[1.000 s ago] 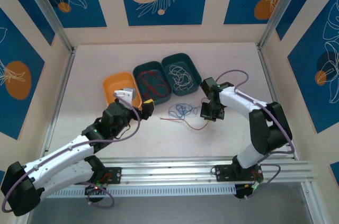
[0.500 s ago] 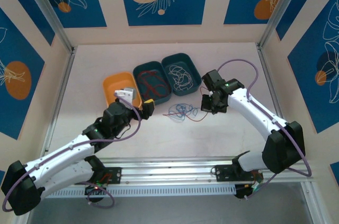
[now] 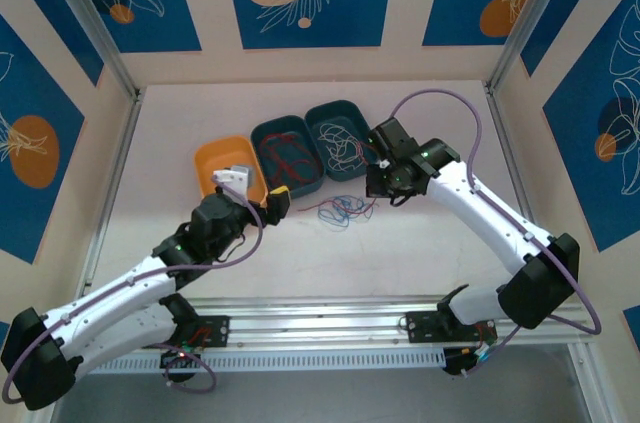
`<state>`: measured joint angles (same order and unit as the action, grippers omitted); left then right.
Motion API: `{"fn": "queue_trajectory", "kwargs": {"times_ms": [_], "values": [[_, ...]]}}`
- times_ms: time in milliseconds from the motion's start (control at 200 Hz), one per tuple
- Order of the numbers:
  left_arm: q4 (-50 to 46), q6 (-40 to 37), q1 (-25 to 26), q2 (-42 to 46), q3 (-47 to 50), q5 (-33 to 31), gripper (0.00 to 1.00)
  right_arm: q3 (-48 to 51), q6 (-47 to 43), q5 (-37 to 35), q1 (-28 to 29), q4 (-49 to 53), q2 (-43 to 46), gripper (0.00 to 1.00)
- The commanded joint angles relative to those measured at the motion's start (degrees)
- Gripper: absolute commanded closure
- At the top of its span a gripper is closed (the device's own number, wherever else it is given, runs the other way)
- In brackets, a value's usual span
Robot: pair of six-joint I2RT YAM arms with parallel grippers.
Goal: Untangle the cables
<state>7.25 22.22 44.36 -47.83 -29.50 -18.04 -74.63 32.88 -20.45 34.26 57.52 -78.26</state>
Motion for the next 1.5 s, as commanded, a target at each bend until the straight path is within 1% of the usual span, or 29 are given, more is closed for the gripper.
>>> {"fn": "queue_trajectory", "kwargs": {"times_ms": [0, 330, 550, 690, 830, 1060, 1285, 1496], "values": [[0.2, 0.6, -0.5, 1.2, 0.8, -0.5, 0.00, -3.0, -1.3, -2.8, 1.0, 3.3, -0.2, 1.00], [0.4, 1.8, -0.7, 5.4, 2.7, -4.9, 0.00, -9.2, -4.1, -4.9, 1.7, 4.0, 1.9, 1.00], [-0.6, 1.9, -0.6, 7.4, 3.2, -5.8, 0.00, -14.3, -6.7, -5.9, 1.9, 2.4, -0.5, 1.00], [-0.7, 1.9, -0.8, 7.6, 3.4, -6.2, 0.00, -17.6, -9.0, -7.5, 2.2, 0.3, -3.6, 1.00], [-0.8, 1.9, -0.8, 7.7, 3.6, -6.3, 0.00, -23.3, -11.7, -12.3, 3.4, -1.2, -9.4, 1.00], [-1.5, 1.9, -0.8, 8.0, 3.3, -6.0, 0.00, -35.7, -16.8, -20.9, 5.3, -2.7, -23.2, 1.00], [-2.4, 1.6, -0.9, 9.1, 3.4, -6.5, 0.00, -48.2, -22.0, -24.1, 6.9, -2.7, -36.4, 1.00], [-3.4, 1.6, -1.2, 10.0, 3.6, -7.1, 0.00, -55.2, -25.9, -24.3, 8.7, -1.7, -45.1, 1.00]]}}
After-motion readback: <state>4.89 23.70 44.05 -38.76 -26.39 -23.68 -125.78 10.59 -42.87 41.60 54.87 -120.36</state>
